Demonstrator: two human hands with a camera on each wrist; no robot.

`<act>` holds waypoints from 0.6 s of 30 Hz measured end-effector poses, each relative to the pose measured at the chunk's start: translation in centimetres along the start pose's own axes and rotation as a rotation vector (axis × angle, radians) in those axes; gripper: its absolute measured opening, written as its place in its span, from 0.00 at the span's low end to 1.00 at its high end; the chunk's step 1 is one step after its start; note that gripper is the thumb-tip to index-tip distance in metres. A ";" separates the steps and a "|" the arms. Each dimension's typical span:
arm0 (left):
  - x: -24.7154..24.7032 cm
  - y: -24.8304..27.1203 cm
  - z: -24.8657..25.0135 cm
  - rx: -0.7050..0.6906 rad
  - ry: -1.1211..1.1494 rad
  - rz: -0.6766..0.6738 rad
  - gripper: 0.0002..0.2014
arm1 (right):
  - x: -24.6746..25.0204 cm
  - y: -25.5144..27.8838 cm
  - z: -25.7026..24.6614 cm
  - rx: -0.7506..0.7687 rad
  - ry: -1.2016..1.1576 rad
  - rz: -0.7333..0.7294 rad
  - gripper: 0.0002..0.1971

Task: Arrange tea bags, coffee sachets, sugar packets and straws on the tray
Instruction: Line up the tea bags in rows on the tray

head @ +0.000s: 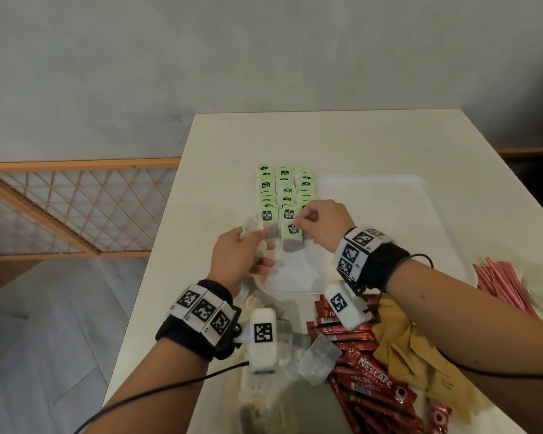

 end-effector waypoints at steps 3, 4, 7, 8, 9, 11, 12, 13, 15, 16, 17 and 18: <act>0.1 -0.2 -0.4 0.020 0.026 -0.006 0.11 | -0.2 -0.8 -0.4 0.013 0.021 0.036 0.04; 0.0 -0.2 -0.5 0.024 0.034 -0.018 0.12 | -0.3 -1.0 -0.5 0.013 0.028 0.043 0.04; -0.6 0.2 -0.5 0.034 0.055 -0.064 0.12 | -0.2 -1.1 -0.6 0.024 0.060 0.050 0.03; -0.8 0.3 -0.5 0.034 0.056 -0.078 0.11 | 0.0 -1.0 -0.5 0.020 0.060 0.054 0.03; -1.0 0.5 -0.5 0.032 0.055 -0.095 0.11 | 0.3 -0.9 -0.5 0.011 0.048 0.061 0.02; -1.7 0.9 -0.3 0.023 0.044 -0.134 0.09 | 1.1 -0.6 -0.6 0.004 0.001 0.091 0.04; -2.1 1.1 -0.2 0.017 0.036 -0.156 0.08 | 1.5 -0.4 -0.8 0.014 -0.031 0.101 0.05; -2.5 1.4 -0.2 0.009 0.026 -0.179 0.08 | 1.7 0.0 -1.3 0.034 -0.063 0.098 0.06; -3.3 2.1 0.1 -0.017 -0.007 -0.222 0.07 | 1.6 0.8 -2.2 0.074 -0.126 0.045 0.07; -3.7 2.4 0.2 -0.028 -0.021 -0.240 0.08 | 1.4 1.3 -2.6 0.080 -0.157 0.002 0.07; -4.1 2.7 0.3 -0.034 -0.028 -0.254 0.09 | 1.2 1.8 -2.7 0.080 -0.183 -0.039 0.06; -4.4 3.0 0.4 -0.038 -0.034 -0.266 0.10 | 1.1 2.3 -2.8 0.081 -0.201 -0.066 0.05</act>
Point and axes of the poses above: each hand's wrist, its own y-axis away from the middle knuckle, its own x-axis out of the back of the hand, z = x × y, the point moved 10 cm from there along -y, towards the middle knuckle, and after that the axes turned 11 degrees about z, right-handed, at the moved point
